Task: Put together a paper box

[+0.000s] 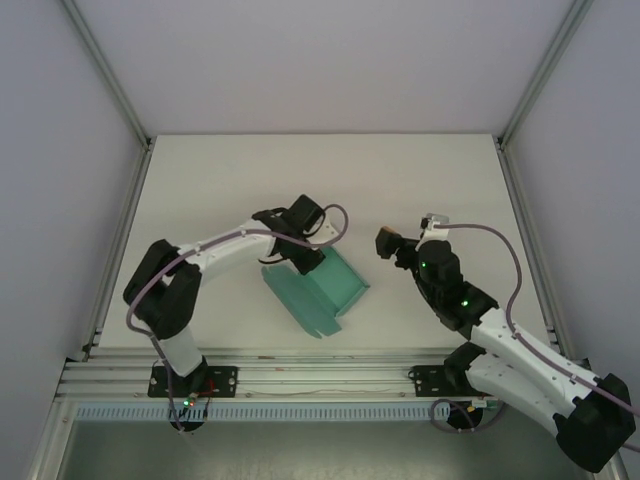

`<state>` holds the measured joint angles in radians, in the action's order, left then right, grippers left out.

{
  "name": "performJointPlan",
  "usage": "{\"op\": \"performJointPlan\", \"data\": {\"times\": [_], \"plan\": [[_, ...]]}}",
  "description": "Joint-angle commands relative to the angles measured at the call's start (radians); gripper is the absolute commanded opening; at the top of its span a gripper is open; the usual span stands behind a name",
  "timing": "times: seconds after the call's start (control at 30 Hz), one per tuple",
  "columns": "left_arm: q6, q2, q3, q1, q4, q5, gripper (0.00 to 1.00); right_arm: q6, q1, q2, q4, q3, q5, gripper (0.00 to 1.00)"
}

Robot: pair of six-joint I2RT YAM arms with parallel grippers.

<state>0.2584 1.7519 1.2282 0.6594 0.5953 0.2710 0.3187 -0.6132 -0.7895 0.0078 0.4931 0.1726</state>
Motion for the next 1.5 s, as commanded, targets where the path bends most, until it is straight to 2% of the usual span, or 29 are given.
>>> {"op": "performJointPlan", "data": {"times": [0.0,0.13,0.27,0.37,0.53,0.7,0.8,0.87,1.0,1.17,1.33,1.4,1.47], "plan": [[0.027,0.089,0.071,0.057,0.147,-0.208,0.0,0.021,0.008,0.0,-0.046,-0.01,0.036,1.0],[0.054,0.216,0.157,0.08,0.241,-0.29,0.0,0.023,0.011,-0.022,-0.051,-0.009,0.04,1.0],[0.05,0.308,0.233,0.101,0.259,-0.446,0.0,0.02,0.015,-0.046,-0.073,0.007,0.045,1.0],[0.033,0.366,0.261,0.123,0.191,-0.621,0.0,0.029,0.018,-0.052,-0.077,0.012,0.051,1.0],[0.079,0.45,0.256,0.175,0.063,-0.75,0.0,0.043,0.021,-0.038,-0.083,0.009,0.101,1.0],[0.083,0.539,0.294,0.184,0.072,-0.773,0.0,0.043,0.037,-0.008,-0.113,0.004,0.119,1.0],[0.101,0.522,0.273,0.176,0.057,-0.753,0.0,0.048,0.045,0.006,-0.134,0.003,0.115,1.0],[0.104,0.486,0.265,0.171,0.055,-0.707,0.19,0.05,0.05,0.014,-0.144,0.002,0.114,1.0],[0.134,0.408,0.253,0.168,0.044,-0.667,0.34,0.05,0.052,0.032,-0.16,0.001,0.106,1.0],[0.183,0.337,0.273,0.166,0.069,-0.625,0.58,0.037,0.051,0.072,-0.185,0.001,0.082,1.0],[0.229,0.277,0.291,0.163,0.103,-0.584,0.74,0.028,0.053,0.107,-0.217,0.006,0.059,1.0],[0.244,0.248,0.288,0.155,0.114,-0.567,0.87,0.033,0.053,0.118,-0.23,0.006,0.071,1.0],[0.241,0.219,0.289,0.141,0.109,-0.544,0.9,0.028,0.053,0.132,-0.246,0.006,0.071,1.0]]}}
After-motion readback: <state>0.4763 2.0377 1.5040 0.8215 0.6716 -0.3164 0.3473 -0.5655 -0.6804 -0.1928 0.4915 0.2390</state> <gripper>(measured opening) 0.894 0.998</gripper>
